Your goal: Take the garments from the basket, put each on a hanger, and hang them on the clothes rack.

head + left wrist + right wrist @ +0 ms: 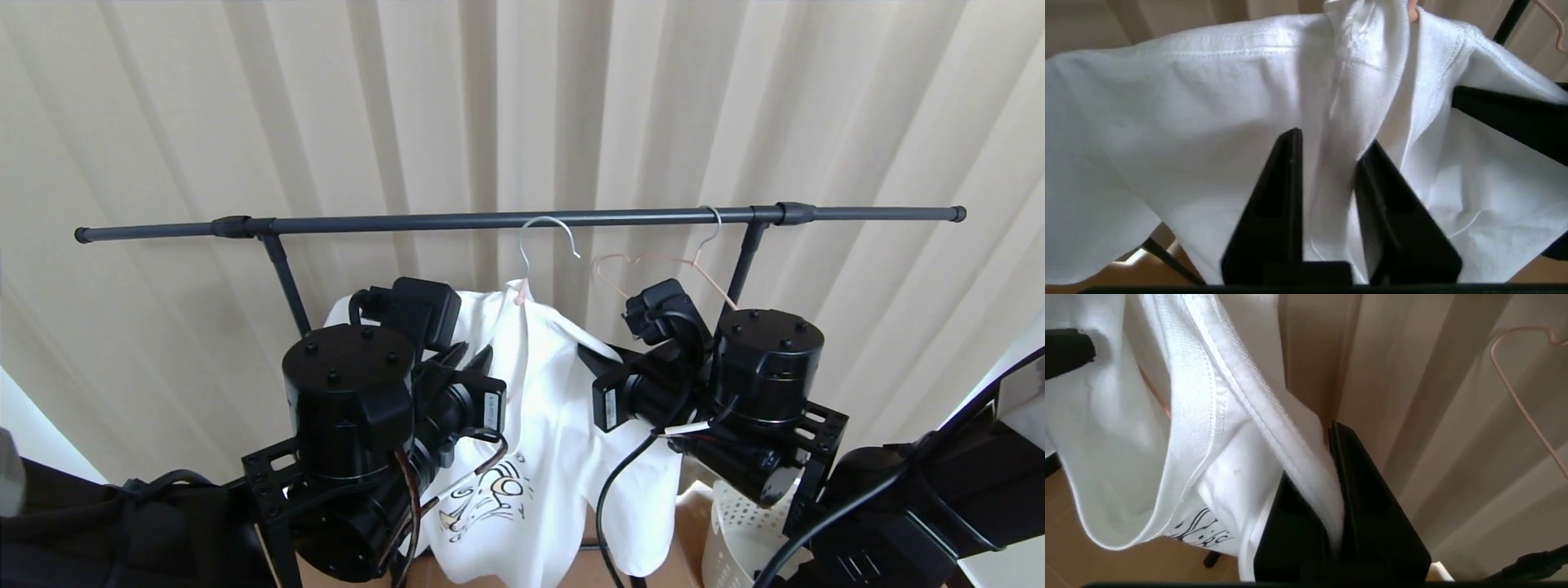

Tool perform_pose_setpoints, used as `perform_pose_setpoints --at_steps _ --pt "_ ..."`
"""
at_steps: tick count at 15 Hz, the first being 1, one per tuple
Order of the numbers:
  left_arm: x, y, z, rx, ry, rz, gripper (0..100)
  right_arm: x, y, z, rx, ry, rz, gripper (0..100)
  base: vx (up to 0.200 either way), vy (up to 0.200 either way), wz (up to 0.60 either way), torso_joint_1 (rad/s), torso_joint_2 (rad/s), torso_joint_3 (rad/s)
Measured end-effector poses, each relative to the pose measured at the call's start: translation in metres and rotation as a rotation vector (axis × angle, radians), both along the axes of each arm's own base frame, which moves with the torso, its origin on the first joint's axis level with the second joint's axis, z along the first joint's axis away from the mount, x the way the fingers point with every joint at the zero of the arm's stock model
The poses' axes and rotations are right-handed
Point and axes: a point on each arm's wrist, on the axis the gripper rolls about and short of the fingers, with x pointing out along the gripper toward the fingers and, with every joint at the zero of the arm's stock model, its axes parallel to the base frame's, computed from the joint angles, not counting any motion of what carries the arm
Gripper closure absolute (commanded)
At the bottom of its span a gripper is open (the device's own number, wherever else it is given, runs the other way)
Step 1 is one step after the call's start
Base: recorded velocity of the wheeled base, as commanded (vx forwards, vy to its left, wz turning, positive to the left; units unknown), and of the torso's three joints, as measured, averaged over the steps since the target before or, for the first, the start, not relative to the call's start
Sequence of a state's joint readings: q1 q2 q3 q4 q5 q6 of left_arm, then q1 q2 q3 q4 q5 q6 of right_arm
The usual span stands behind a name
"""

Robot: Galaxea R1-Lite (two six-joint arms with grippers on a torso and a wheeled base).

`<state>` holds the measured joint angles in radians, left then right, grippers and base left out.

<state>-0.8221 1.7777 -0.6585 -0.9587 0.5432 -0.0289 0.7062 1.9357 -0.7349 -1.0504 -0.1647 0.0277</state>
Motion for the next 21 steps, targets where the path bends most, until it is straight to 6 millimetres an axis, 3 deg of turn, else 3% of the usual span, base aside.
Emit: perform_pose_setpoints --at_steps 4,7,12,21 --pt "-0.005 0.005 0.002 0.041 -0.012 -0.011 0 0.002 -0.005 0.004 0.008 -0.009 -0.013 100 0.0 0.0 0.0 0.0 0.0 0.0" --pt "-0.016 0.015 0.015 0.049 -0.052 -0.046 0 0.011 -0.019 0.007 0.015 -0.014 -0.04 100 0.0 0.0 0.0 0.0 0.0 0.0" --pt "-0.013 0.053 0.038 0.03 -0.116 -0.078 0 0.019 -0.051 0.015 0.029 -0.021 -0.001 100 0.0 0.0 0.0 0.0 0.0 0.0" --pt "0.021 0.125 0.01 0.086 -0.024 -0.202 0 0.017 -0.103 0.023 0.001 -0.058 0.118 100 0.0 0.0 0.0 0.0 0.0 0.0"
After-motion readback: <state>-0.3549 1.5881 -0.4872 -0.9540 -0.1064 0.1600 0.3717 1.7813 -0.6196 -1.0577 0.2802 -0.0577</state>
